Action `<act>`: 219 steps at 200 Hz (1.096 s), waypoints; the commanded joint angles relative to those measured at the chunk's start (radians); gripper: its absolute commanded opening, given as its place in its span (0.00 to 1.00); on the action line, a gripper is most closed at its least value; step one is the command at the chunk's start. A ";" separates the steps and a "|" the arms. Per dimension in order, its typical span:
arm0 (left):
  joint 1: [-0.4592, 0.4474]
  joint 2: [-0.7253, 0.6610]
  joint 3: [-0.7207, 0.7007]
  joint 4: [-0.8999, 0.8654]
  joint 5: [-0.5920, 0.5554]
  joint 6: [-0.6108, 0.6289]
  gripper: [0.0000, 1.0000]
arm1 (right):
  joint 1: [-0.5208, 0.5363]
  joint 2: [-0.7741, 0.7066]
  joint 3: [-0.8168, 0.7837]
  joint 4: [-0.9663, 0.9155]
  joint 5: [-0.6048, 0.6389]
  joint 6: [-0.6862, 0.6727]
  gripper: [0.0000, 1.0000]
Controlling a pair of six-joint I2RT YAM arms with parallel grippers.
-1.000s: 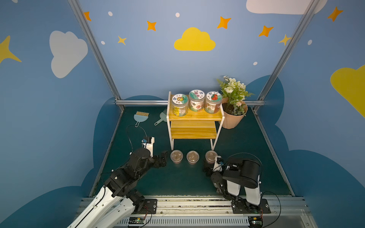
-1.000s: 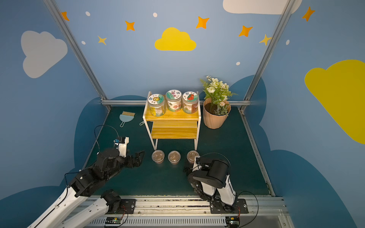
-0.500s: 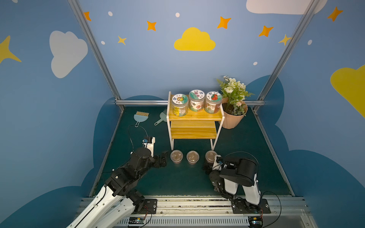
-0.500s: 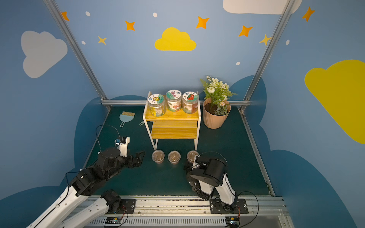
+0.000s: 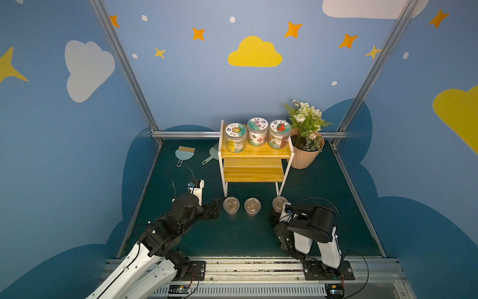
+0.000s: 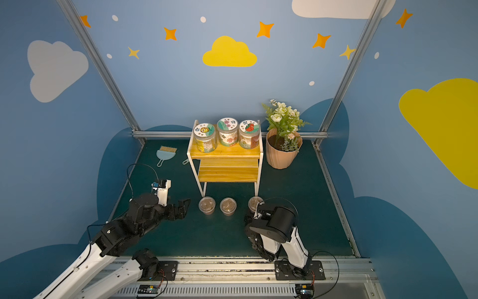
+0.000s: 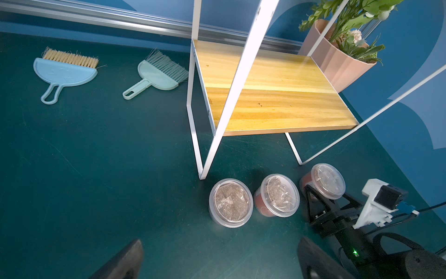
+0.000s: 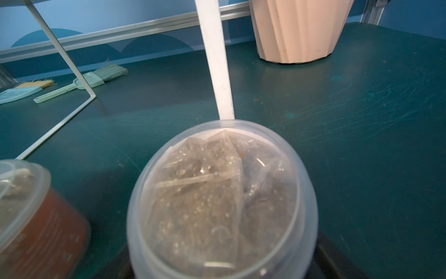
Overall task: Place the seed container on the shelf
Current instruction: Pick up the seed jar at the center of the board.
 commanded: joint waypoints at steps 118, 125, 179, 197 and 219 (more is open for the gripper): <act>-0.015 -0.057 0.021 -0.045 -0.023 -0.002 1.00 | 0.130 -0.090 -0.072 -0.135 0.008 0.010 0.49; -0.016 -0.059 0.020 -0.046 -0.023 -0.004 1.00 | 0.138 -0.099 -0.074 -0.136 0.008 0.002 0.49; -0.023 -0.048 0.019 -0.037 -0.024 -0.010 1.00 | 0.177 -0.218 -0.093 -0.135 0.004 -0.085 0.46; -0.026 -0.043 0.018 -0.033 -0.023 -0.011 1.00 | 0.188 -0.253 -0.091 -0.139 0.000 -0.115 0.45; -0.030 -0.043 0.019 -0.028 -0.024 -0.014 1.00 | 0.202 -0.302 -0.074 -0.185 0.003 -0.138 0.44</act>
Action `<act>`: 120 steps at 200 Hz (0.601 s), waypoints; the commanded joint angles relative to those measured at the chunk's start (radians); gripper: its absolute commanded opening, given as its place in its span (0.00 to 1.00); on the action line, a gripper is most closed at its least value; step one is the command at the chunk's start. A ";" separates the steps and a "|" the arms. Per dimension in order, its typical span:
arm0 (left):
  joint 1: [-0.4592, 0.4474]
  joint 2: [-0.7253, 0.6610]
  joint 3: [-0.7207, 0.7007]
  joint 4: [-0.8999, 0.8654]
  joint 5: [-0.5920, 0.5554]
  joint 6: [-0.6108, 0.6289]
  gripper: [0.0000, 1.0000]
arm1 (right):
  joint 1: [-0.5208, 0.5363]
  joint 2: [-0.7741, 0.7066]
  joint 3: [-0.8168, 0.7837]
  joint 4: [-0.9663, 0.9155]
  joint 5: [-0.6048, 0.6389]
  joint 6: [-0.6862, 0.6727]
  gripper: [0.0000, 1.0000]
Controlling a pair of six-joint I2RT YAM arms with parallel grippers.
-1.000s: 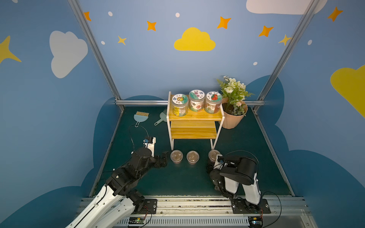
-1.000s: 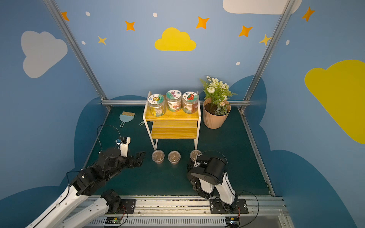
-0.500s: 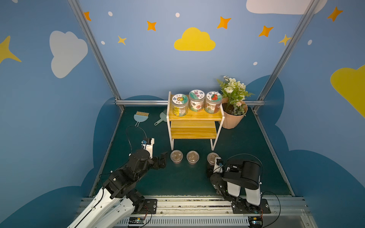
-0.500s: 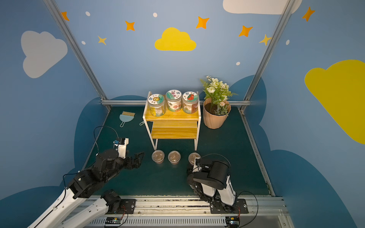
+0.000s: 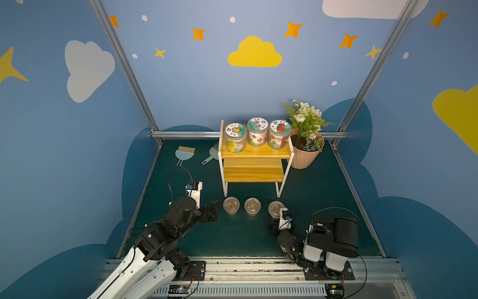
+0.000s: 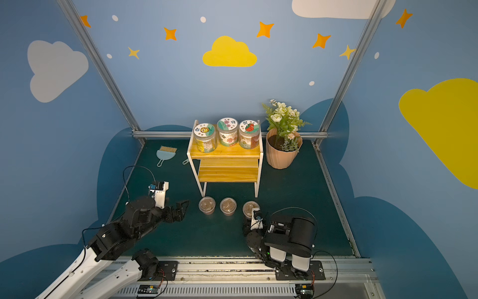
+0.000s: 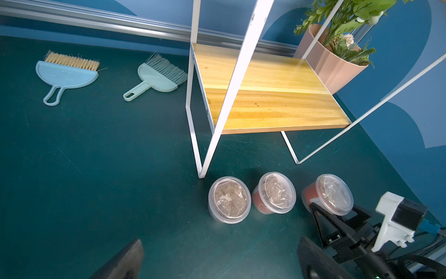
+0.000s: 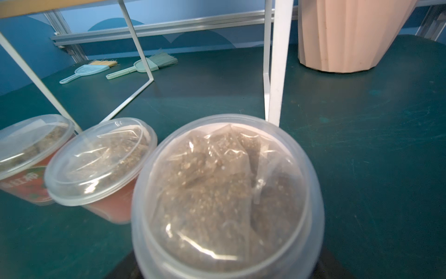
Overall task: Place the seed container on the shelf
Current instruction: Pick up the seed jar at the center of the board.
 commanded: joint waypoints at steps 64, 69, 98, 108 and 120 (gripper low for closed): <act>-0.015 0.038 0.045 0.010 0.007 -0.024 1.00 | 0.023 -0.467 0.162 -0.777 -0.005 0.075 0.41; -0.017 0.043 0.045 0.013 0.008 -0.026 1.00 | 0.024 -0.508 0.188 -0.914 0.001 0.132 0.40; -0.036 0.052 0.034 0.043 0.003 -0.034 1.00 | 0.023 -0.672 0.320 -1.448 -0.043 0.309 0.38; -0.040 0.053 0.030 0.053 0.003 -0.033 1.00 | 0.027 -0.704 0.321 -1.475 -0.046 0.303 0.38; -0.045 0.053 0.027 0.062 0.004 -0.034 1.00 | 0.026 -0.739 0.310 -1.466 -0.052 0.287 0.38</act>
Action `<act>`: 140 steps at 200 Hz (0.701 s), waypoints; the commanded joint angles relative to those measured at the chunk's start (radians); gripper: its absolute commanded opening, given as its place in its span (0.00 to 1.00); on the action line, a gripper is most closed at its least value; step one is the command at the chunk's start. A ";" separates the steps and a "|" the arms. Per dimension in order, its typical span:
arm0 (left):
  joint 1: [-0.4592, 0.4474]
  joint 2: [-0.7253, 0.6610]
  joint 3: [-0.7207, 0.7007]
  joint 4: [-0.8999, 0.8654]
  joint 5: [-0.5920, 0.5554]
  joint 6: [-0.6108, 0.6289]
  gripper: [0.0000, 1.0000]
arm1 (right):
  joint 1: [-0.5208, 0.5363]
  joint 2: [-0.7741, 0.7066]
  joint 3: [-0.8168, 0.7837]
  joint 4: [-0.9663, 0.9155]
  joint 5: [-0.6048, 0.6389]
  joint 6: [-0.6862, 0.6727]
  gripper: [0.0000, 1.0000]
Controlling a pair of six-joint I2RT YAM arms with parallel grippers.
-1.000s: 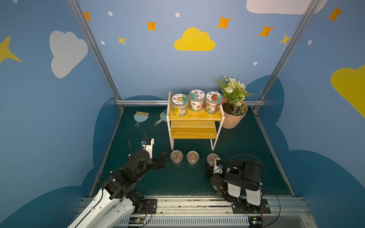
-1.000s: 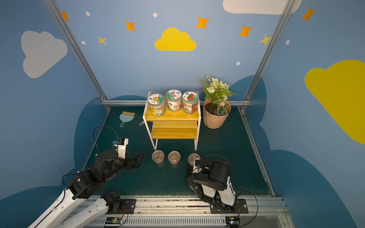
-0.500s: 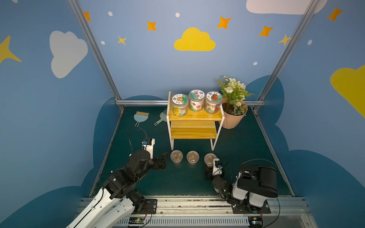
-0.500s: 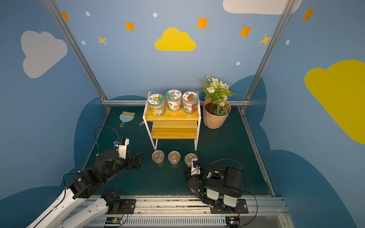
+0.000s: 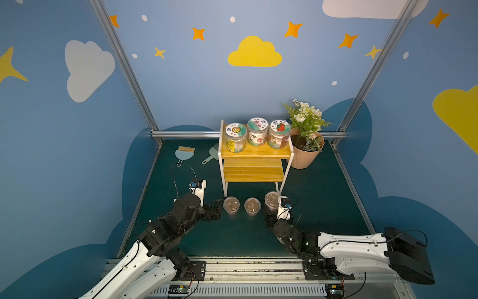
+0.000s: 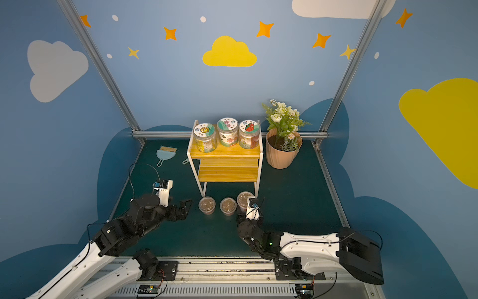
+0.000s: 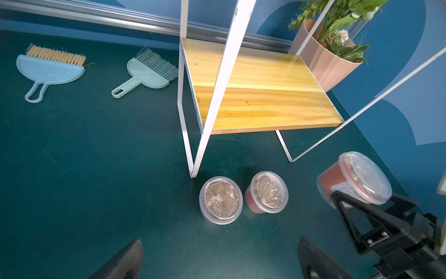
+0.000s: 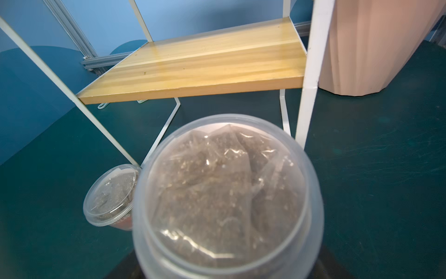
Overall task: Place the seed container on the shelf
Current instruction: Place the seed jar on the shelf.
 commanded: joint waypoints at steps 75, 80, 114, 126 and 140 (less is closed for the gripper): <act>-0.022 0.004 0.002 0.056 -0.005 0.001 1.00 | 0.004 -0.071 -0.074 0.080 -0.004 -0.237 0.38; -0.023 0.004 0.001 0.059 -0.006 0.002 1.00 | 0.002 -0.067 -0.072 0.099 -0.004 -0.248 0.38; -0.023 0.002 -0.005 0.069 -0.007 0.006 1.00 | -0.003 -0.047 -0.074 0.220 -0.002 -0.315 0.38; -0.023 0.002 -0.006 0.073 -0.007 0.007 1.00 | -0.006 -0.038 -0.072 0.257 -0.004 -0.346 0.38; -0.023 0.004 -0.005 0.074 -0.009 0.010 1.00 | -0.013 -0.030 -0.069 0.301 -0.008 -0.377 0.38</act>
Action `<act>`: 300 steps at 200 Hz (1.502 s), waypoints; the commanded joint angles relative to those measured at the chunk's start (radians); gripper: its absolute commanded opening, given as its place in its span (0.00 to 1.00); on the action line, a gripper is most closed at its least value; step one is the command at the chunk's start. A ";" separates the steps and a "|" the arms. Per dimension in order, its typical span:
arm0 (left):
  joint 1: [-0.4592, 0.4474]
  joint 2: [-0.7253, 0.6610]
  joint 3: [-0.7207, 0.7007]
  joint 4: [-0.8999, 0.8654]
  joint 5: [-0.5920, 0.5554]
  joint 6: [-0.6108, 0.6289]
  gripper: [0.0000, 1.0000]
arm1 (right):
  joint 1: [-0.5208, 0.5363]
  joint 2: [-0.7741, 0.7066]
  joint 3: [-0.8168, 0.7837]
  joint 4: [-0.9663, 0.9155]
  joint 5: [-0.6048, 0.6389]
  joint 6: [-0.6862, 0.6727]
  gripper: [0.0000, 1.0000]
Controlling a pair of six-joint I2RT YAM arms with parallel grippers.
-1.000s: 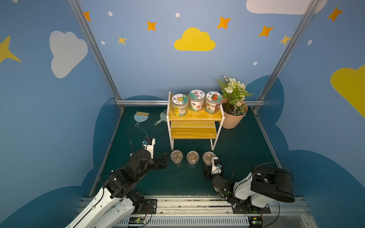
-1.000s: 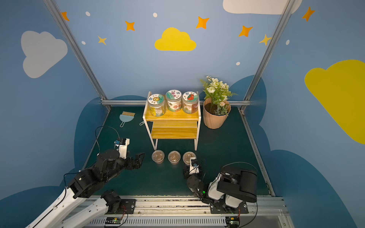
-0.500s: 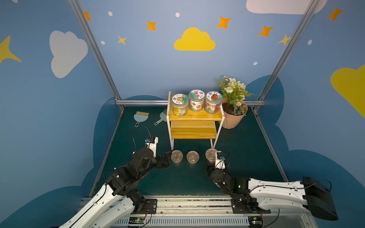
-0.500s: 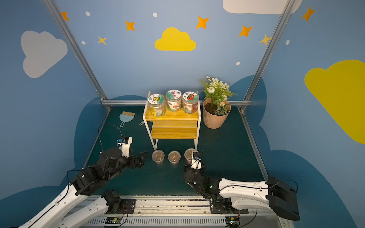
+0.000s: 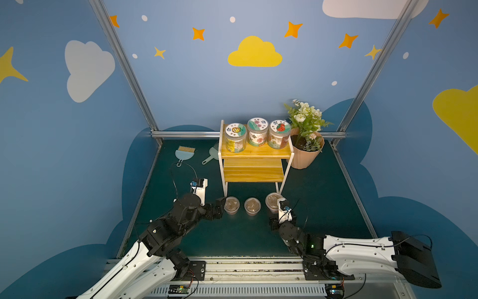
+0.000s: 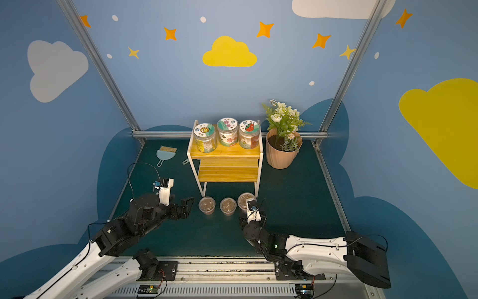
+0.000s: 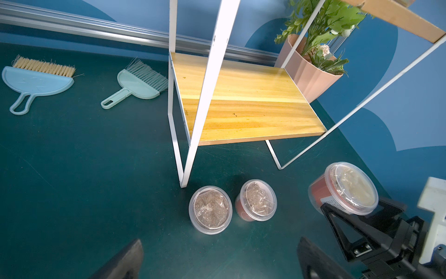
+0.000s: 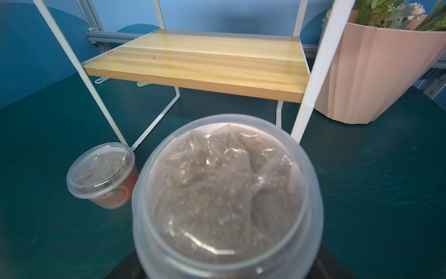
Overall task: Place the seed container on the shelf
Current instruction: Place the seed jar on the shelf.
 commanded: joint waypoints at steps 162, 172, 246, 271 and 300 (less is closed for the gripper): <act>-0.016 0.127 0.015 0.208 0.071 -0.010 1.00 | -0.225 0.081 0.188 0.128 -0.190 -0.123 0.39; -0.018 0.134 0.015 0.214 0.074 -0.011 1.00 | -0.237 0.097 0.204 0.132 -0.195 -0.127 0.39; -0.022 0.143 0.004 0.240 0.083 -0.016 1.00 | -0.310 0.167 0.249 0.191 -0.238 -0.126 0.38; -0.023 0.141 -0.003 0.243 0.085 -0.021 1.00 | -0.331 0.188 0.262 0.211 -0.250 -0.125 0.38; -0.024 0.144 -0.009 0.246 0.088 -0.023 1.00 | -0.361 0.220 0.282 0.221 -0.273 -0.111 0.38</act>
